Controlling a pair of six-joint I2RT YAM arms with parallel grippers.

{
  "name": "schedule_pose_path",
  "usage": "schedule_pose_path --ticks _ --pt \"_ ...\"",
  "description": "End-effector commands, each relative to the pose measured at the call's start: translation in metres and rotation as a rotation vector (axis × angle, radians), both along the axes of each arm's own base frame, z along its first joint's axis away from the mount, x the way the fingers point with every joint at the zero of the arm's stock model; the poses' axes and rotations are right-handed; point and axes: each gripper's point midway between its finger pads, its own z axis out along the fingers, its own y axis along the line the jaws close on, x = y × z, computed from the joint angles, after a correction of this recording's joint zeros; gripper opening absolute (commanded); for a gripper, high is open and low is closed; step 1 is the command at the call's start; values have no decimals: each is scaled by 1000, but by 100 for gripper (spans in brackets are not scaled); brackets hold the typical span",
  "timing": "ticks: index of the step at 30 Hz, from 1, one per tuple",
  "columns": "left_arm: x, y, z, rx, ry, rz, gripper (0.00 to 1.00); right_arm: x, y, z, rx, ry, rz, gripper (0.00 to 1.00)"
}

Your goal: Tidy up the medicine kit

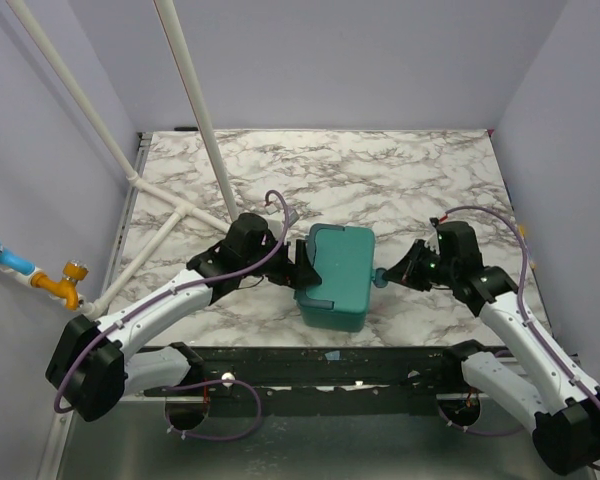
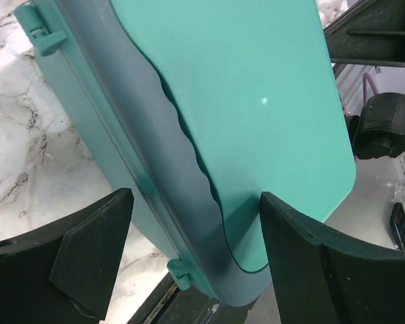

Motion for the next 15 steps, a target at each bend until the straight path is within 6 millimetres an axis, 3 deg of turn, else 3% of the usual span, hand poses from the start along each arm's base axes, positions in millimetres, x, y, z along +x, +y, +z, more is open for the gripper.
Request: schedule_pose_path --ticks 1,8,11,15 --pt "-2 9 -2 98 -12 -4 76 6 -5 19 -51 -68 21 1" --pt "19 32 31 235 -126 90 78 3 -7 16 -71 -61 38 1" --pt "19 20 57 164 -160 59 78 2 -7 14 -73 -58 41 1" --pt "8 -11 85 24 -150 -44 78 1 -7 13 -70 -56 44 1"
